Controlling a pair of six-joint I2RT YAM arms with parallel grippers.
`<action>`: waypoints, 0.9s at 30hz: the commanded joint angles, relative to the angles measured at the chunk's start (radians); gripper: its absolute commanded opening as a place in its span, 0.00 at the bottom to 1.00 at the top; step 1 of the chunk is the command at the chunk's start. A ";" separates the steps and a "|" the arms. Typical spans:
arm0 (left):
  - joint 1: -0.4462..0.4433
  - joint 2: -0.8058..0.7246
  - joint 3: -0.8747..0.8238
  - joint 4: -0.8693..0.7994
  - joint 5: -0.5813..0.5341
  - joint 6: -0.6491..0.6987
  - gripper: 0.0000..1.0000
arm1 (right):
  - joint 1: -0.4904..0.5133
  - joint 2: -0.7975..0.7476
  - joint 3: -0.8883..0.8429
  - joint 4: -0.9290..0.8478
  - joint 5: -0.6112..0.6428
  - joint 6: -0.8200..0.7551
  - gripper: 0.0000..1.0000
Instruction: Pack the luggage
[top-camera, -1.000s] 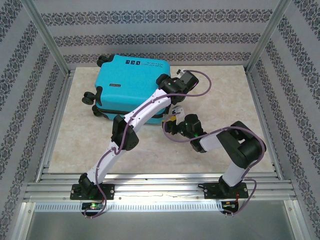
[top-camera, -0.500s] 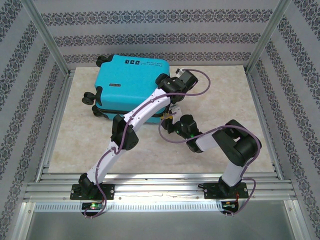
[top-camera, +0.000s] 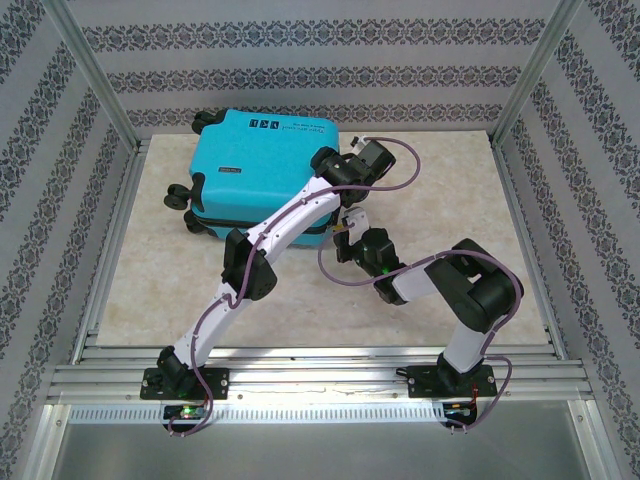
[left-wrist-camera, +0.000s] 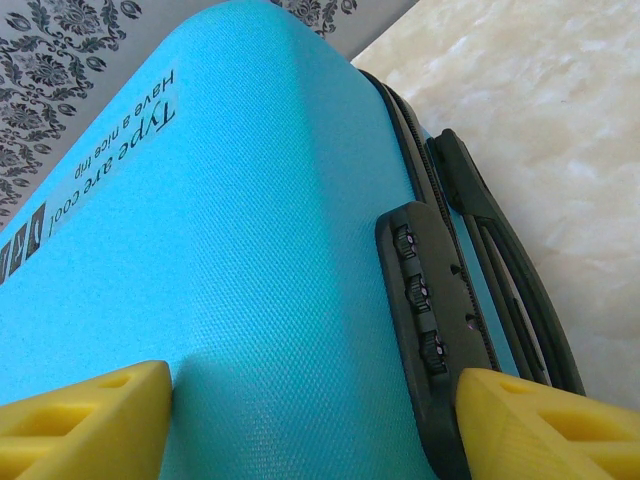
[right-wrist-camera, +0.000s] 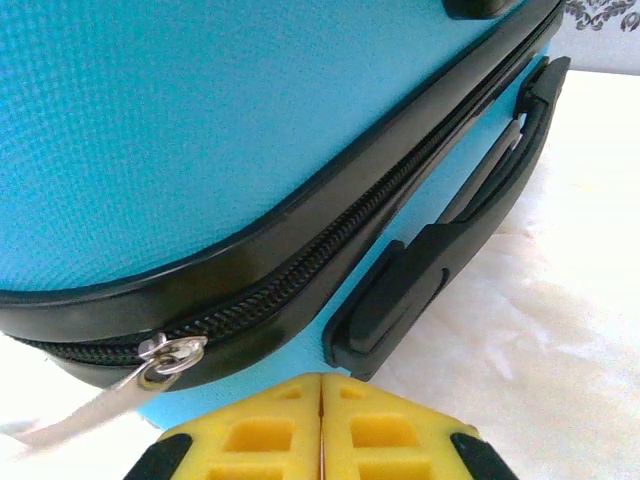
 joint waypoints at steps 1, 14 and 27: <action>0.010 0.007 -0.013 -0.106 0.064 -0.044 0.73 | -0.004 -0.024 0.008 0.025 -0.033 -0.037 0.08; 0.010 0.005 -0.024 -0.107 0.074 -0.047 0.72 | -0.003 -0.081 -0.084 -0.006 -0.085 0.010 0.32; 0.010 0.004 -0.025 -0.112 0.077 -0.052 0.73 | 0.027 -0.081 -0.028 -0.043 -0.109 -0.002 0.47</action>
